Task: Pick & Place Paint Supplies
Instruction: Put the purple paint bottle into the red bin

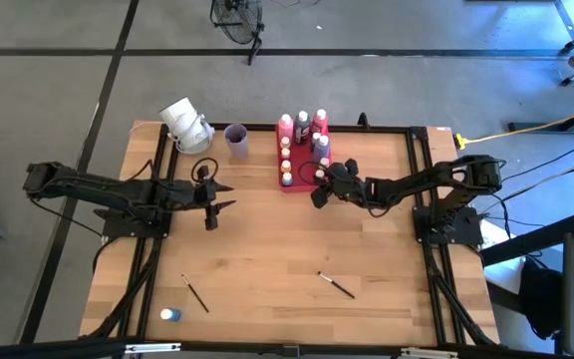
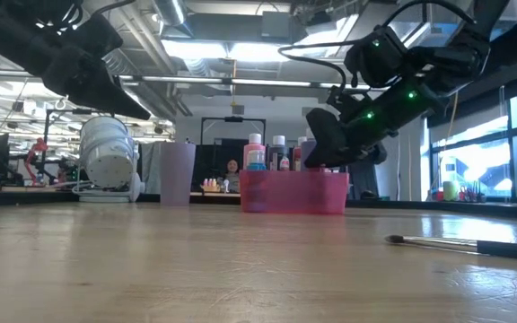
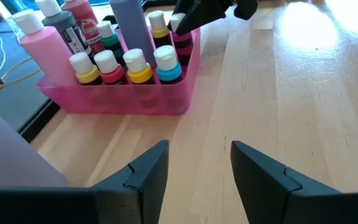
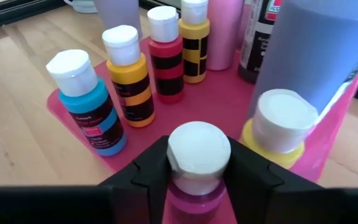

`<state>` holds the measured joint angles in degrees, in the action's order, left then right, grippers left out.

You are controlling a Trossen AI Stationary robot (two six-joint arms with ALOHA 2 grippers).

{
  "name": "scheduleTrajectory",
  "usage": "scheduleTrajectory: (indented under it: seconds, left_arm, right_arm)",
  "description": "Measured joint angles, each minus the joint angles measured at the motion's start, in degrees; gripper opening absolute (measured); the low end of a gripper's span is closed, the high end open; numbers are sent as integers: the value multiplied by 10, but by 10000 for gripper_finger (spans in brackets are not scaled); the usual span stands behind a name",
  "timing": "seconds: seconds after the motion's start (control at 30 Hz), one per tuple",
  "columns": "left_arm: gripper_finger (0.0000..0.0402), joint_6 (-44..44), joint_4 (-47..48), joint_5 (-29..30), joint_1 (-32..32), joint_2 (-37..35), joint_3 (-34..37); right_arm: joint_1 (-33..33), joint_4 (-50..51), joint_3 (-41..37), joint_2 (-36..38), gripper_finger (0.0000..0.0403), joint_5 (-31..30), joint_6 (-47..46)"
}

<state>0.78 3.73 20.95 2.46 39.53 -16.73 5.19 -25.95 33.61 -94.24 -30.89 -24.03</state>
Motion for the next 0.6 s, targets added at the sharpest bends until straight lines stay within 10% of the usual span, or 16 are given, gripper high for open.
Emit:
scheduleTrajectory:
  seconds: [0.6]
  left_arm:
    - [169, 0, 8, 4, 0, 0, 0]
  right_arm:
    - [-5, -6, -1, -1, 217, 22, 1]
